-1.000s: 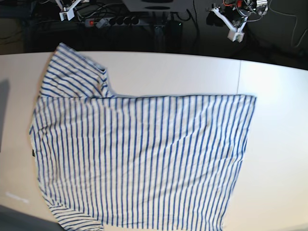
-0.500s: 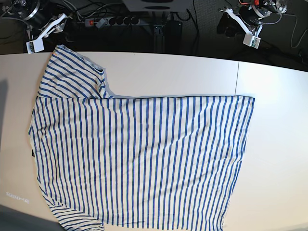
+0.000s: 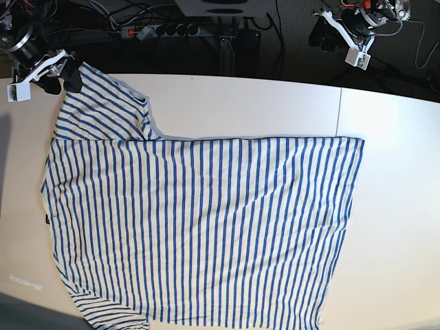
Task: Fold the T-shirt properly
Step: 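Move both grippers out from rest toward the shirt's shoulder corners, then grasp the shirt's shoulder corners with the right and left grippers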
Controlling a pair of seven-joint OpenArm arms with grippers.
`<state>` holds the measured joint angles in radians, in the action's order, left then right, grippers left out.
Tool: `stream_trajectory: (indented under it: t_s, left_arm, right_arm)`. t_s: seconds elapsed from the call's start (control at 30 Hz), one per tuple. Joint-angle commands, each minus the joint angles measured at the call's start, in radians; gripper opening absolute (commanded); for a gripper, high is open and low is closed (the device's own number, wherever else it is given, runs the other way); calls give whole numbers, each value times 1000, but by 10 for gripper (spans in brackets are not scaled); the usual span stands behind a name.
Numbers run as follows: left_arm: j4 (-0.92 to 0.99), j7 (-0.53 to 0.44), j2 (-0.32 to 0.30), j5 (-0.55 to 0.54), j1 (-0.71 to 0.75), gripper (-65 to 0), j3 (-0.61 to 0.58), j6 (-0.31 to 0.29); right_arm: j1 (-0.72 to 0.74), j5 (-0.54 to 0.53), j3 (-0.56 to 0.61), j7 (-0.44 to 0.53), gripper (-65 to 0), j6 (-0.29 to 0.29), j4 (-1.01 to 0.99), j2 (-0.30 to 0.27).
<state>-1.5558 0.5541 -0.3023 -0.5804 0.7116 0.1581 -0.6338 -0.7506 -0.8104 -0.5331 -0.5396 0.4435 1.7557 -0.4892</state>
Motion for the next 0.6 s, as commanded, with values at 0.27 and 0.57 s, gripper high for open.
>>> stream_trajectory:
  t_s: [0.27, 0.57]
  left_arm:
    - [-14, -3, -12, -11, 9, -369, 5, -18]
    - [-14, 17, -40, -31, 8, -369, 5, -18]
  right_arm:
    - [63, -45, -67, 11, -294, 25, -151, -29]
    - [186, -107, -24, -45, -294, 51, -356, -30]
